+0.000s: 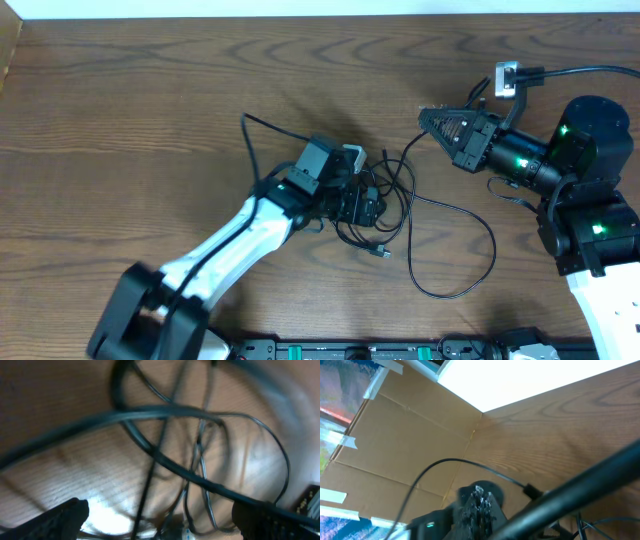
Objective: Untangle cables
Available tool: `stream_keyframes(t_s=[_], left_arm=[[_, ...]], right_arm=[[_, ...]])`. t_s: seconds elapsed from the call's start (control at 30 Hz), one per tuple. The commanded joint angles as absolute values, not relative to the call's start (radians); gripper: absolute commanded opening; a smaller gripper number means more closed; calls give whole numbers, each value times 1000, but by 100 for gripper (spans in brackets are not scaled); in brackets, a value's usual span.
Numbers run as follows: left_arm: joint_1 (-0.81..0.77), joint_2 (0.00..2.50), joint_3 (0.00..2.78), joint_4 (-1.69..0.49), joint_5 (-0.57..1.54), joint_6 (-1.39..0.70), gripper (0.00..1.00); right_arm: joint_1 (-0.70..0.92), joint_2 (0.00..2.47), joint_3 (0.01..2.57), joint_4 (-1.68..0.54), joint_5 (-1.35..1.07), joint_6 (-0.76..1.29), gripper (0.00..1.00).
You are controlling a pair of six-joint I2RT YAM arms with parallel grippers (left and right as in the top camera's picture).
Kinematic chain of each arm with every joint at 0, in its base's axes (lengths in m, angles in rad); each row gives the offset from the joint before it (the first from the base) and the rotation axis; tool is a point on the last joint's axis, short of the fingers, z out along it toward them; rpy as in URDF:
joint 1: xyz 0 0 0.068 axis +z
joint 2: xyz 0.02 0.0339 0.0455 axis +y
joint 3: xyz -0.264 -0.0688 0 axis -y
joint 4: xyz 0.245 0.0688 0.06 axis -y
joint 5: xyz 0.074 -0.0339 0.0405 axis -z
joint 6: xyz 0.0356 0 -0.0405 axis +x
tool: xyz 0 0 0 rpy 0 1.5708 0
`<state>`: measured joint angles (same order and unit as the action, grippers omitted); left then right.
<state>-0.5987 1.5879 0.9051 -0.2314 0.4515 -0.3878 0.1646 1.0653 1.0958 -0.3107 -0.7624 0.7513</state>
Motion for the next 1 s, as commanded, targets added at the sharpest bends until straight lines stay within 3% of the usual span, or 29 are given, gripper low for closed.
stream_keyframes(t_s=[0.0, 0.07, 0.13, 0.2, 0.97], left_arm=[[-600, 1656, 900, -184, 424, -523, 84], [-599, 1684, 900, -160, 424, -541, 62], [-593, 1693, 900, -156, 405, -540, 27], [-577, 1687, 900, -176, 368, -540, 11], [64, 1621, 900, -591, 271, -397, 8]], right_arm=[[156, 1062, 1101, -307, -763, 756, 1], [156, 1062, 1101, -307, -763, 755, 1], [155, 1062, 1101, -307, -762, 754, 1], [147, 1061, 1101, -307, -767, 741, 1], [-138, 1002, 1101, -555, -770, 593, 1]])
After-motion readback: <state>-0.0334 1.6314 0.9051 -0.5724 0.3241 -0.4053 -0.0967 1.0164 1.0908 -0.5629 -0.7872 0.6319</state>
